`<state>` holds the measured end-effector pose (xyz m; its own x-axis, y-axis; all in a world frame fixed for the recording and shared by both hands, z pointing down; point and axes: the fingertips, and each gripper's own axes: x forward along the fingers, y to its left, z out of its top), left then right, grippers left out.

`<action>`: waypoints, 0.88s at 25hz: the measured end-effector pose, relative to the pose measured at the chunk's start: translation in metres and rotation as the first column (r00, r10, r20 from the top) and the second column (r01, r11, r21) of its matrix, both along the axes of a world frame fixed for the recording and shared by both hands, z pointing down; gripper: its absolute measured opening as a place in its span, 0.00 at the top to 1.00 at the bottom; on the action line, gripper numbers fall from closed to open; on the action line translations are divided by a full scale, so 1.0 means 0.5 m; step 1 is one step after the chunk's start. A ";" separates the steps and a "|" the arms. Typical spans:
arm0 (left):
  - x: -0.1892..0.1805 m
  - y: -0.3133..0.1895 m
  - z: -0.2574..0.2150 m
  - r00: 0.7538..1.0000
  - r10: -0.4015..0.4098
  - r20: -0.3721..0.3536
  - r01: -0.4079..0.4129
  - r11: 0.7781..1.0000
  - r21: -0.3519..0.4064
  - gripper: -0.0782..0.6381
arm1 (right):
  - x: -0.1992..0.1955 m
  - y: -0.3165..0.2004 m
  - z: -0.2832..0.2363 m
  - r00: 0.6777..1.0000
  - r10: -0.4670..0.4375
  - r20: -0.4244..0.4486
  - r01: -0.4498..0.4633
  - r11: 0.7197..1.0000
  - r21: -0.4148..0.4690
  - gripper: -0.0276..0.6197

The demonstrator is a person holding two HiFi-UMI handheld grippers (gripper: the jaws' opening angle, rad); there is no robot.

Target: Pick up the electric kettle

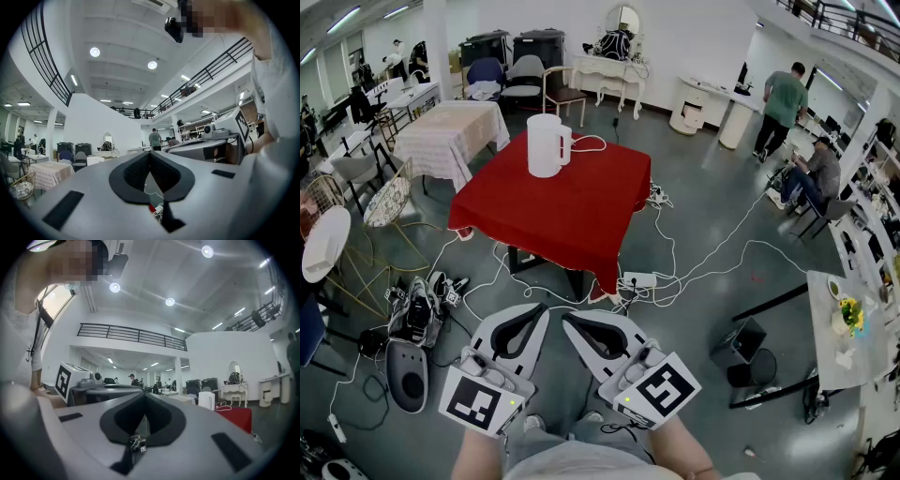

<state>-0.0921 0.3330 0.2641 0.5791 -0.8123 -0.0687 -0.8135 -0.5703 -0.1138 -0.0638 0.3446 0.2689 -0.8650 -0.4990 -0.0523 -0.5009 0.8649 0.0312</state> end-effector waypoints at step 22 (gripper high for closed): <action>0.077 -0.014 0.021 0.999 -0.039 0.019 0.039 0.999 -0.010 0.88 | 0.093 -0.031 0.021 1.000 -0.009 0.021 0.009 1.000 -0.011 0.95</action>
